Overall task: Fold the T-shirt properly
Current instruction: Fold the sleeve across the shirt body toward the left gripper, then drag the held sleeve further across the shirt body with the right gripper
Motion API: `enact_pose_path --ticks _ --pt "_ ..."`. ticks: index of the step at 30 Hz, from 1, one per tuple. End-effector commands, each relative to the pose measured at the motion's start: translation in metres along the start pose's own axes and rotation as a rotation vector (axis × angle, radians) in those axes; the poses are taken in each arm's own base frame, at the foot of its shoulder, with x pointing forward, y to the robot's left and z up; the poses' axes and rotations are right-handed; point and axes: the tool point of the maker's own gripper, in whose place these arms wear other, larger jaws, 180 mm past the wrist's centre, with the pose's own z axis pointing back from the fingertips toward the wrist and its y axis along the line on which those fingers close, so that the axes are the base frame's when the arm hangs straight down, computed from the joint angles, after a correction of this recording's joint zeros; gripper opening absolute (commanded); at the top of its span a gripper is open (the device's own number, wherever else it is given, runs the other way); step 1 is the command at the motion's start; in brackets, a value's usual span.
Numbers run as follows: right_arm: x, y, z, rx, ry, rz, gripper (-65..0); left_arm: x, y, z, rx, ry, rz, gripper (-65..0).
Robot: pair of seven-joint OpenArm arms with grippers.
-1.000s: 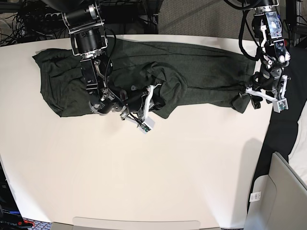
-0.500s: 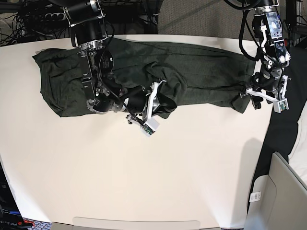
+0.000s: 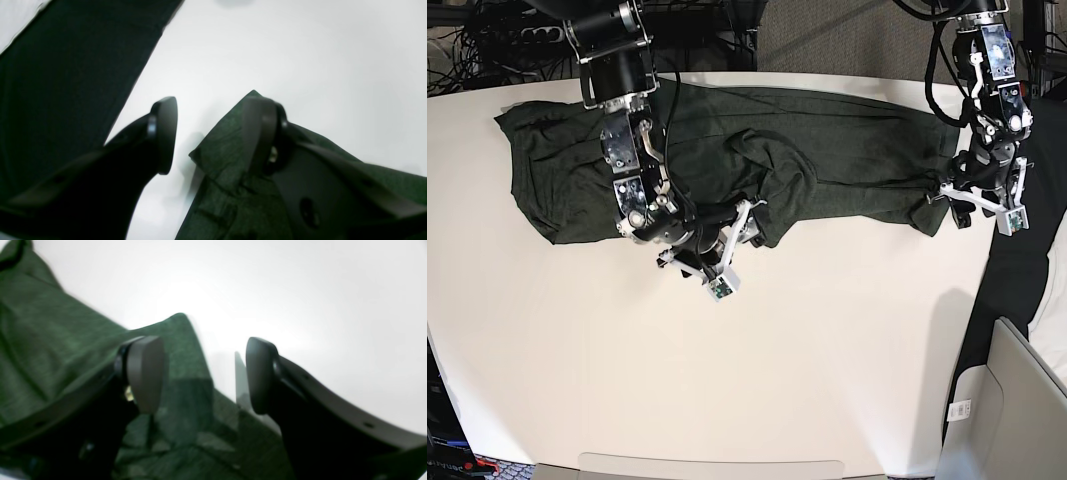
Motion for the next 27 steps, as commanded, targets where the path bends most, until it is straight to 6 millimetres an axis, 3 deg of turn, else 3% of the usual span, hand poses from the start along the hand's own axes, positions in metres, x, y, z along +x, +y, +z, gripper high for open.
enact_pose_path --ticks 1,10,15,22,27 --pt "0.021 -0.004 0.001 -0.004 -0.051 0.014 -25.7 0.02 0.002 0.003 0.002 -0.061 -0.014 -34.7" --pt "0.009 -0.003 -0.022 0.026 0.026 -0.026 -26.7 0.02 -0.001 0.003 -0.004 -0.063 -0.015 -34.7" --pt "-0.003 0.001 -0.033 0.047 0.074 -0.052 -41.0 0.02 -0.002 0.003 -0.007 -0.063 -0.016 -34.7" --pt "0.003 0.014 -0.036 0.078 0.061 -0.064 -64.3 0.02 -0.002 0.003 -0.007 -0.063 -0.016 -34.7" --pt "0.016 0.026 -0.033 0.144 0.007 -0.121 -64.3 0.022 0.001 0.003 -0.001 -0.066 -0.015 -34.7"
